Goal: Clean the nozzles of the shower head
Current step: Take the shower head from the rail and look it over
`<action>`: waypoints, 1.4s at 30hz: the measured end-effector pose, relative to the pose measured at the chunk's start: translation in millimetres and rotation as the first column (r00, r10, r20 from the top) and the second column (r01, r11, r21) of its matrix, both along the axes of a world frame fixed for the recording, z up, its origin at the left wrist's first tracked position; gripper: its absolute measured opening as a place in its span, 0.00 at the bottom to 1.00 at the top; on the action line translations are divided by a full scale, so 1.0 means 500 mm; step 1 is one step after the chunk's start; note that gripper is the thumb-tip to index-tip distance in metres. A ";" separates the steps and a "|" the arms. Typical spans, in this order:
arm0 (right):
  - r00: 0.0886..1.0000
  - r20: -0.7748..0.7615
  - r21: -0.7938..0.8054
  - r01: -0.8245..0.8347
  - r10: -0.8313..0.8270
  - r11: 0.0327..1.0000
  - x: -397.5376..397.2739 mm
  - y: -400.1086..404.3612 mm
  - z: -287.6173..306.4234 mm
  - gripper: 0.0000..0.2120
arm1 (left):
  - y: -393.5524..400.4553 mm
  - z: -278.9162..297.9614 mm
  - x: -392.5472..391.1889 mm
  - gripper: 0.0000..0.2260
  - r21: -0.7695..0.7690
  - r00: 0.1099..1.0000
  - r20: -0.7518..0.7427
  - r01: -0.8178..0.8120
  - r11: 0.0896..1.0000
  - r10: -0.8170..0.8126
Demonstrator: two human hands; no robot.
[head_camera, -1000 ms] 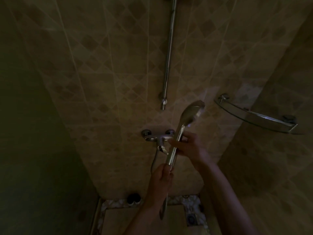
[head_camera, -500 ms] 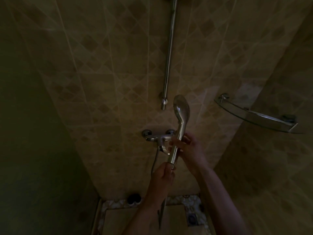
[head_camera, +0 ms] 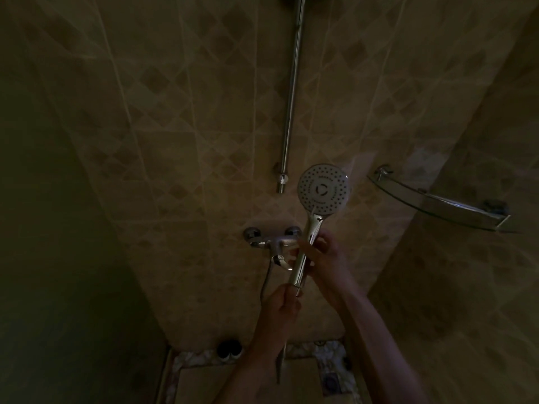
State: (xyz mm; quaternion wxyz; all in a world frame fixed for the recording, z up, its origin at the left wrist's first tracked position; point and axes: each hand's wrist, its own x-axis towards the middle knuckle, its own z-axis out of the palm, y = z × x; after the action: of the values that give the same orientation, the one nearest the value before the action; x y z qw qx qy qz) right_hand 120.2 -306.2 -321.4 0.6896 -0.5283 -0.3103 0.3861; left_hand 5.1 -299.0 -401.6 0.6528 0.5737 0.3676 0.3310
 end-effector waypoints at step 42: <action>0.993 -0.082 0.080 0.088 -0.082 0.993 0.039 -0.017 -0.033 0.10 | -0.010 -0.009 0.042 0.11 -0.011 0.999 -0.031 0.034 0.999 -0.035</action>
State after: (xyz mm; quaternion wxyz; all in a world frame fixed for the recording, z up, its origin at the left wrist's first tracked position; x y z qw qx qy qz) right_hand 139.7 -314.6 -338.0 0.7385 -0.4961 -0.2763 0.3634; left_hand 26.2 -304.2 -406.0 0.6554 0.5818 0.3696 0.3088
